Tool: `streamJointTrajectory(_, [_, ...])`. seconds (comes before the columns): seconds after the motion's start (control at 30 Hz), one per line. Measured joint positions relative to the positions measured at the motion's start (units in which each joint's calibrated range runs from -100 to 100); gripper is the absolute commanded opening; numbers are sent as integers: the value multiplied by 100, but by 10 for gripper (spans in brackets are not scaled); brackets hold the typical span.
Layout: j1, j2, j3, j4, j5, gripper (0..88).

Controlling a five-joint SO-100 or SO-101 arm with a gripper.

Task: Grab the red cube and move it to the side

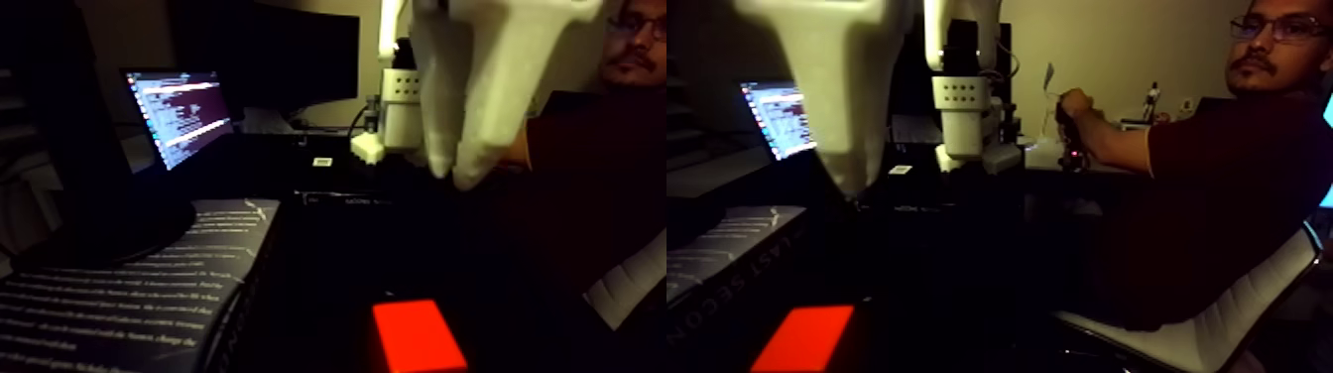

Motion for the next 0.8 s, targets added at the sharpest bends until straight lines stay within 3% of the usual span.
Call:
streamJointTrajectory(0.33, [0, 101, 744, -922, -52, 165])
streamJointTrajectory(0.8, [77, 505, 653, -1020, -147, 219])
